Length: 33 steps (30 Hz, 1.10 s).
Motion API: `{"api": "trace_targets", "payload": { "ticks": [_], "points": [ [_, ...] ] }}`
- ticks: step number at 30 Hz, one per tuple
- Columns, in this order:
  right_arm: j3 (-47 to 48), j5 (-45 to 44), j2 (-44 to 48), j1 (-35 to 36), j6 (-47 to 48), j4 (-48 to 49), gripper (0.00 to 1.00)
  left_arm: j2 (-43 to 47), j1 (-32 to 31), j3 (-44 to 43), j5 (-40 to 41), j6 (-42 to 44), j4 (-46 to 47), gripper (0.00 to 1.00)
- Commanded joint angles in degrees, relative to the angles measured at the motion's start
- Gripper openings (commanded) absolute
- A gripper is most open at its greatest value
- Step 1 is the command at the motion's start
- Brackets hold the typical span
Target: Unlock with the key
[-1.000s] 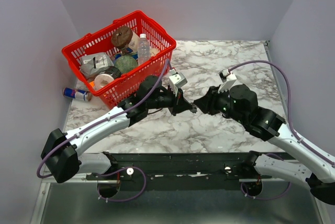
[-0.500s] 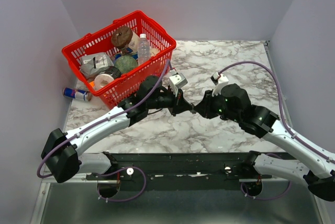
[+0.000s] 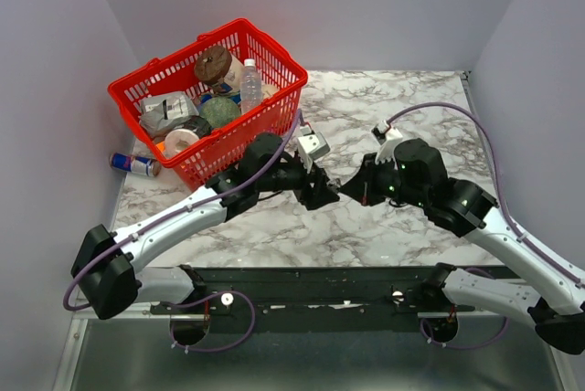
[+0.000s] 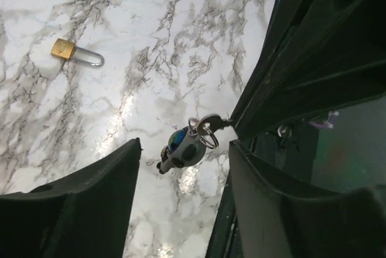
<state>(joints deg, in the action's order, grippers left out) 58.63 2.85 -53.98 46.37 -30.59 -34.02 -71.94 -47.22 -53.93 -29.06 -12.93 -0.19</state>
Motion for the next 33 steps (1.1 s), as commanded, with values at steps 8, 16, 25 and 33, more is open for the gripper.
{"api": "trace_targets", "payload": {
  "ticks": [8, 16, 25, 33],
  "points": [
    [5.79, 10.85, -0.16, -4.27, -8.43, -5.18, 0.01, 10.24, -13.76, 4.88, 25.96, 20.39, -0.08, 0.73],
    [5.79, 14.55, -0.52, -4.45, -12.39, -5.36, 0.01, 9.98, -19.83, 4.98, 41.71, 23.91, 2.29, 0.74],
    [4.65, 15.69, -0.34, -4.45, -13.44, -5.27, 0.01, 6.55, -26.51, 4.8, 51.98, 30.24, 5.8, 0.73],
    [3.33, 16.13, -0.6, -4.45, -13.18, -5.0, 0.01, 6.46, -27.84, 5.68, 56.92, 31.47, 8.53, 0.74]
  ]
}}
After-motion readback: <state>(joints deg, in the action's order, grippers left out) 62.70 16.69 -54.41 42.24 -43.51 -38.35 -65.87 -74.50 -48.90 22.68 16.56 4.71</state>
